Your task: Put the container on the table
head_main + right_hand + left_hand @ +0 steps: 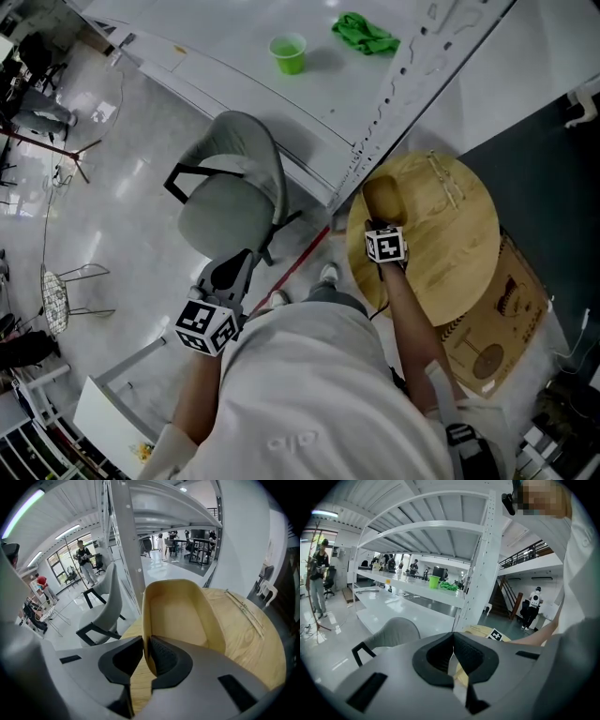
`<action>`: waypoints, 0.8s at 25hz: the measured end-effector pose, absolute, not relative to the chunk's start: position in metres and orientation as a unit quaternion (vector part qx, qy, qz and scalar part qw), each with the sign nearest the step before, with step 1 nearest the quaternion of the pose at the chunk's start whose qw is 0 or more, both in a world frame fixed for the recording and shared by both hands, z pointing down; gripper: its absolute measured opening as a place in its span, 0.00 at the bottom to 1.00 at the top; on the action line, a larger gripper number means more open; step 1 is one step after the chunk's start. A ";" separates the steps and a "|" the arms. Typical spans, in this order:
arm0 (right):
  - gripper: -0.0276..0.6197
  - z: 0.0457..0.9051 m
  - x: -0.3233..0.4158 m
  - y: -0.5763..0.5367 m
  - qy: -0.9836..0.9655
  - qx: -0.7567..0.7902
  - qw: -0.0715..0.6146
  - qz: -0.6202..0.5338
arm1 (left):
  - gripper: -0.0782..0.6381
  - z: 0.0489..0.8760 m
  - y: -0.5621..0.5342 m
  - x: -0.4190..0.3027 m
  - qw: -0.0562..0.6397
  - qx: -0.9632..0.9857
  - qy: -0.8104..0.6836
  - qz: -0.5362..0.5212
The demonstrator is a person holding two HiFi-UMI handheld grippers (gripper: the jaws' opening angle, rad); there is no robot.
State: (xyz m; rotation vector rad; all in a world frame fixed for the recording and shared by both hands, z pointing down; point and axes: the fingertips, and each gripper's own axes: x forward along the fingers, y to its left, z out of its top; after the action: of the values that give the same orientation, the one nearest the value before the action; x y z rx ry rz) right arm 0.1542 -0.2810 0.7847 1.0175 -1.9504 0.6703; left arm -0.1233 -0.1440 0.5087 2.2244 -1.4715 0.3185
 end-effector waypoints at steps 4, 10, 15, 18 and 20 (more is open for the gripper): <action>0.25 0.782 0.155 -0.285 -0.776 0.409 0.401 0.266 | 0.13 0.509 -0.142 -0.125 0.226 0.806 -0.535 0.114; 0.31 0.774 0.158 -0.282 -0.776 0.419 0.387 0.269 | 0.13 0.509 -0.141 -0.126 0.226 0.808 -0.532 0.111; 0.30 0.756 0.155 -0.275 -0.781 0.428 0.368 0.268 | 0.13 0.509 -0.142 -0.125 0.224 0.815 -0.523 0.107; 0.25 0.737 0.152 -0.269 -0.786 0.435 0.348 0.268 | 0.13 0.508 -0.144 -0.123 0.222 0.822 -0.515 0.101; 0.21 0.722 0.148 -0.263 -0.790 0.440 0.333 0.266 | 0.13 0.508 -0.145 -0.121 0.220 0.827 -0.508 0.098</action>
State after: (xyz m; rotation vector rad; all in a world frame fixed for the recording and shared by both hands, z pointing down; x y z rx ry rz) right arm 0.1481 -0.2628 0.7223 1.1480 -2.0642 0.6959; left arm -0.1208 -0.1445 0.5076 2.2869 -1.4042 0.2721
